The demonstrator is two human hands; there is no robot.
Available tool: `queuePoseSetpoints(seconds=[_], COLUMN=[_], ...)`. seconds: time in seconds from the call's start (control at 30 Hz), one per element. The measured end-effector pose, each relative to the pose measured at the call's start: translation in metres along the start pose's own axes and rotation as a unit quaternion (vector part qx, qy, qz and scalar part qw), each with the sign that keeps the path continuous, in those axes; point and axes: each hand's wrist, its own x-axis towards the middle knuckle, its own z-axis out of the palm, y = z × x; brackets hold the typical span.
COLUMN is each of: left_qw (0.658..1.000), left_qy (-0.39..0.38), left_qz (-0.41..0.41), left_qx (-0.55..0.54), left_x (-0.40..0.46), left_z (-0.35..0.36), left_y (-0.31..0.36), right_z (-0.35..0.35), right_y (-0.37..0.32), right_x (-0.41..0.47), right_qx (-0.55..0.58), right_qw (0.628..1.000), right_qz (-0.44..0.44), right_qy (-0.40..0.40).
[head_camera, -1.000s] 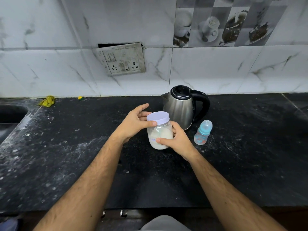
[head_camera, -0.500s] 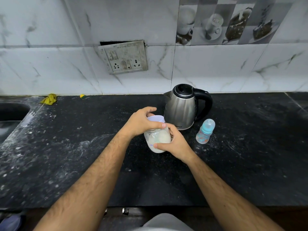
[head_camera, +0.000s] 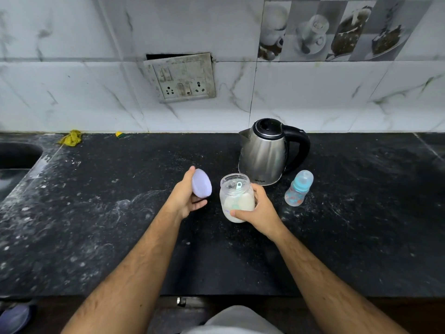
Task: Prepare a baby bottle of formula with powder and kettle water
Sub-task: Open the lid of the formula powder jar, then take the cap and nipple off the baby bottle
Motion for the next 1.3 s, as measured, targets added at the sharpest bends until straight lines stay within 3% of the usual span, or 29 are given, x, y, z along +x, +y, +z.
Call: queuePoseSetpoints(seconds=[0.17, 0.6, 0.8, 1.07, 1.3], left_qw=[0.987, 0.994, 0.986, 0.918, 0.884], left_qy=[-0.003, 0.066, 0.15, 0.211, 0.244], left_qz=[-0.074, -0.057, 0.007, 0.037, 0.039], left_qx=[-0.14, -0.062, 0.076, 0.333, 0.397], left_x=[0.016, 0.035, 0.042, 0.049, 0.047], left_z=[-0.028, -0.048, -0.043, -0.051, -0.051], left_y=[-0.035, -0.066, -0.071, -0.071, -0.068], right_z=[0.001, 0.003, 0.007, 0.016, 0.026], right_y=[0.007, 0.014, 0.02, 0.024, 0.027], right_x=[-0.001, -0.007, -0.007, -0.005, -0.002], right_qx=[-0.011, -0.05, -0.056, -0.075, -0.081], right_qw=[1.0, 0.998, 0.998, 0.997, 0.997], right_qz=[0.002, 0.005, 0.015, 0.004, 0.005], right_qy=[0.02, 0.027, 0.024, 0.035, 0.018])
